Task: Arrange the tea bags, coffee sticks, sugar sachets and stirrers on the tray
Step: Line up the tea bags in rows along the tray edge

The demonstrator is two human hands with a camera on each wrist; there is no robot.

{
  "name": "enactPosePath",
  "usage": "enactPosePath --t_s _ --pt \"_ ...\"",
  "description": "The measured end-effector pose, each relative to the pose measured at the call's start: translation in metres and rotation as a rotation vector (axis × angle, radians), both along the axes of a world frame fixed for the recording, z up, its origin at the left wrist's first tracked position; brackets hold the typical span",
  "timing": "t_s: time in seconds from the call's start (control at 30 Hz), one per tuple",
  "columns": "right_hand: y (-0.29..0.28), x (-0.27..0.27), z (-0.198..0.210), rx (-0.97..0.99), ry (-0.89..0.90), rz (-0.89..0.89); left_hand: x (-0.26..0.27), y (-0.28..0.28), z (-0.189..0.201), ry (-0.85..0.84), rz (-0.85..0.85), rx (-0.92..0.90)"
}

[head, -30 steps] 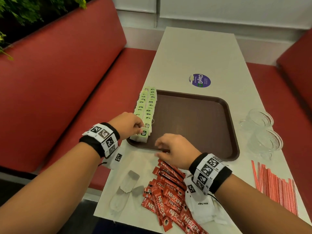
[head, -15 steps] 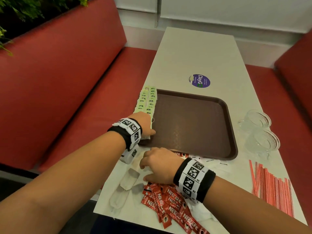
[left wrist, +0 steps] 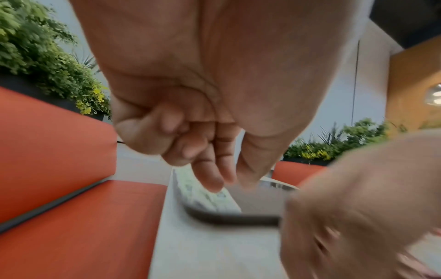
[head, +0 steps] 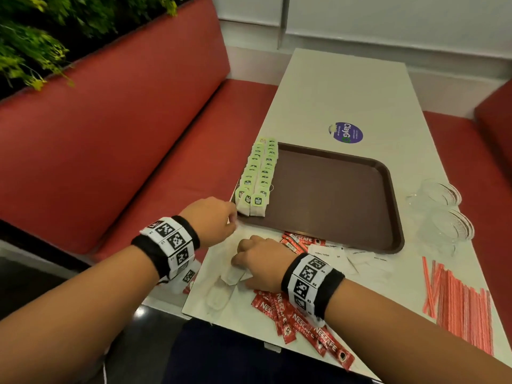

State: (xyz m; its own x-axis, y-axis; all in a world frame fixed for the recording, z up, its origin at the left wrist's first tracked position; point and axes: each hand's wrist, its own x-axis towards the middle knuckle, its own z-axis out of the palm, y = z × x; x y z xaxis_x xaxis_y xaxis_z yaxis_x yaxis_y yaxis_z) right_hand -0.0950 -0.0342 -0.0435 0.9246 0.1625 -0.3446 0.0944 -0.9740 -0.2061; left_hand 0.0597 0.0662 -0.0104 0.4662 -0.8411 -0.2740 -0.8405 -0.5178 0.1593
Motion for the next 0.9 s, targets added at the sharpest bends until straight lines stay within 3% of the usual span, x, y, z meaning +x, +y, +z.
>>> enactPosePath --t_s 0.13,0.3,0.77,0.9 --pt "0.009 0.007 0.001 -0.042 0.03 -0.011 -0.02 0.048 -0.004 0.037 -0.164 0.058" --pt "0.014 0.014 0.0 -0.071 0.055 -0.026 -0.039 0.084 -0.023 0.223 -0.296 0.116" --pt "0.01 0.036 -0.011 -0.189 0.021 -0.048 -0.034 0.072 -0.039 0.185 -0.308 0.026" --pt "0.005 0.034 0.001 -0.114 0.031 -0.11 -0.035 0.067 -0.041 0.237 -0.285 -0.048"
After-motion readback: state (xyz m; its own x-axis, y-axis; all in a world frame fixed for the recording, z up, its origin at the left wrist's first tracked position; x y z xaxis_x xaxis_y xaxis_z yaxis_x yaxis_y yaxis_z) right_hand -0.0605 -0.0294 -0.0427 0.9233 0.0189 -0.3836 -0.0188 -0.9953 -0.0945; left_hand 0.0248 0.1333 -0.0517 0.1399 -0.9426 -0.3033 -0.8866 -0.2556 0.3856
